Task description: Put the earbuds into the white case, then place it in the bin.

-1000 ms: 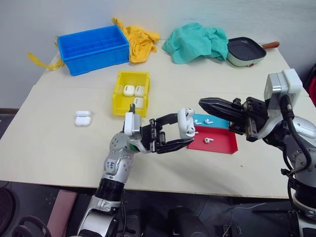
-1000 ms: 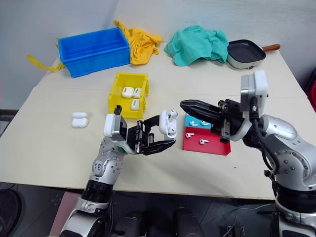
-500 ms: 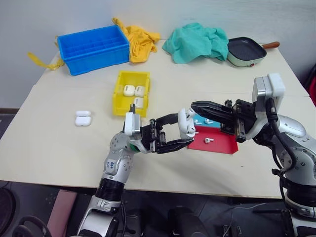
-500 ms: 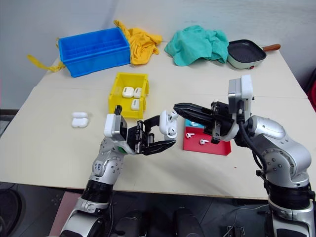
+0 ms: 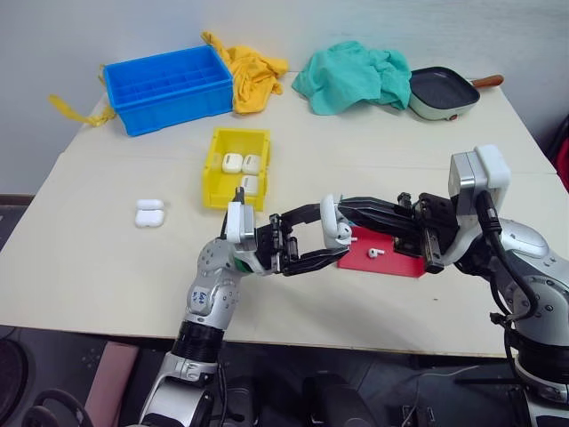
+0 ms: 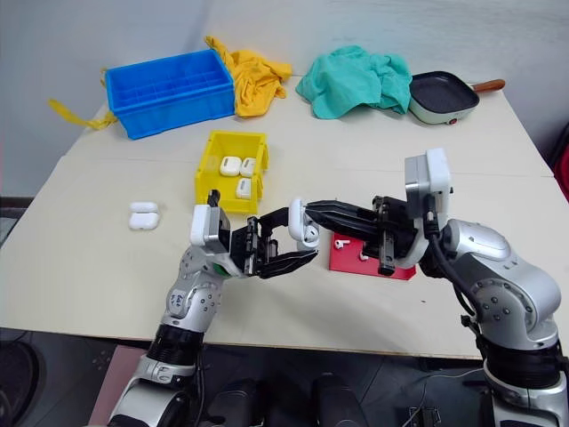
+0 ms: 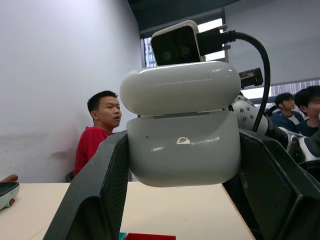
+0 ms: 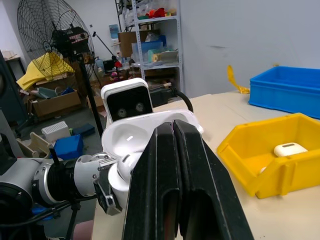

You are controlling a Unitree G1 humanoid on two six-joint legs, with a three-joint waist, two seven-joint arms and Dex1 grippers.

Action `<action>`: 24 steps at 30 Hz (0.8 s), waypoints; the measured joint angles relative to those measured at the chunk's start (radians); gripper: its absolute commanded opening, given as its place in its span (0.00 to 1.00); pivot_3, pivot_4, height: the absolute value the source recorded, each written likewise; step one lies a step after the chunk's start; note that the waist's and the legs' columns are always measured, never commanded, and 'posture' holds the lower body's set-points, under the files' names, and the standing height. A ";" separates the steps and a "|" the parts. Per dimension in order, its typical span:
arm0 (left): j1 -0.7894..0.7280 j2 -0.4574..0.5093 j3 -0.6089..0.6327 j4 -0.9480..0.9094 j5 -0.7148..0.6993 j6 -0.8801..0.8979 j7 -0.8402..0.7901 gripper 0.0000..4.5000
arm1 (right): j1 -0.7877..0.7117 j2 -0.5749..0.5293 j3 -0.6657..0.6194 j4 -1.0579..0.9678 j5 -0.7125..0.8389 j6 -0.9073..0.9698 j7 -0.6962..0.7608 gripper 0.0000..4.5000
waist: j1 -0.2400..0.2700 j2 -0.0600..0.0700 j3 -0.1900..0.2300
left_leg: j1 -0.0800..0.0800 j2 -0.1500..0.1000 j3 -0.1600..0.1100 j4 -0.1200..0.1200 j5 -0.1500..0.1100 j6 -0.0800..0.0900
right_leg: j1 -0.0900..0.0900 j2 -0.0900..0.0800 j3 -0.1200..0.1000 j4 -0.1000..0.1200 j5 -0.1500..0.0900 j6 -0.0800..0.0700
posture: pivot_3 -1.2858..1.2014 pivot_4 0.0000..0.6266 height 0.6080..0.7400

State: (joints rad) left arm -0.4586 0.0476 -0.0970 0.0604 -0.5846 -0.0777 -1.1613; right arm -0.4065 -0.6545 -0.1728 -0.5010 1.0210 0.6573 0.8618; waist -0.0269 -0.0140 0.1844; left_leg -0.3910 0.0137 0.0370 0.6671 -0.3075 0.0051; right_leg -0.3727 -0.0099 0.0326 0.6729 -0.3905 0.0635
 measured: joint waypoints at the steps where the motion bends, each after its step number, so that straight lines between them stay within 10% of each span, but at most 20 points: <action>1: 0.000 -0.001 0.000 0.000 0.001 0.000 0.002 0.62 | 0.002 0.000 0.001 -0.007 0.001 0.001 -0.003 0.01 | 0.000 0.000 0.000 | 0.000 0.000 0.000 0.000 0.000 0.000 | 0.000 0.000 0.000 0.000 0.000 0.000 | 0.52 0.24 1.00; 15: 0.010 0.163 0.005 0.017 0.107 -0.001 0.016 0.62 | 0.164 -0.111 -0.196 -0.007 -0.003 -0.022 -0.011 0.01 | -0.001 0.000 0.000 | 0.000 0.000 0.000 -0.001 0.000 0.000 | 0.000 0.000 0.000 0.000 0.000 0.000 | 0.52 0.24 1.00; 24: -0.095 0.266 -0.131 0.072 0.387 -0.009 0.077 0.62 | 0.116 -0.169 -0.037 -0.090 -0.007 0.043 0.005 0.01 | 0.000 0.000 0.000 | 0.000 0.000 0.000 -0.001 0.000 0.001 | 0.000 0.000 0.000 0.000 0.000 0.000 | 0.52 0.24 1.00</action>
State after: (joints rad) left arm -0.5540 0.3134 -0.2284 0.1326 -0.1974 -0.0869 -1.0840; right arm -0.2901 -0.8239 -0.2097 -0.5914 1.0138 0.6999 0.8665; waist -0.0264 -0.0141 0.1845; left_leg -0.3910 0.0136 0.0372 0.6660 -0.3074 0.0060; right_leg -0.3730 -0.0101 0.0330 0.6725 -0.3905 0.0634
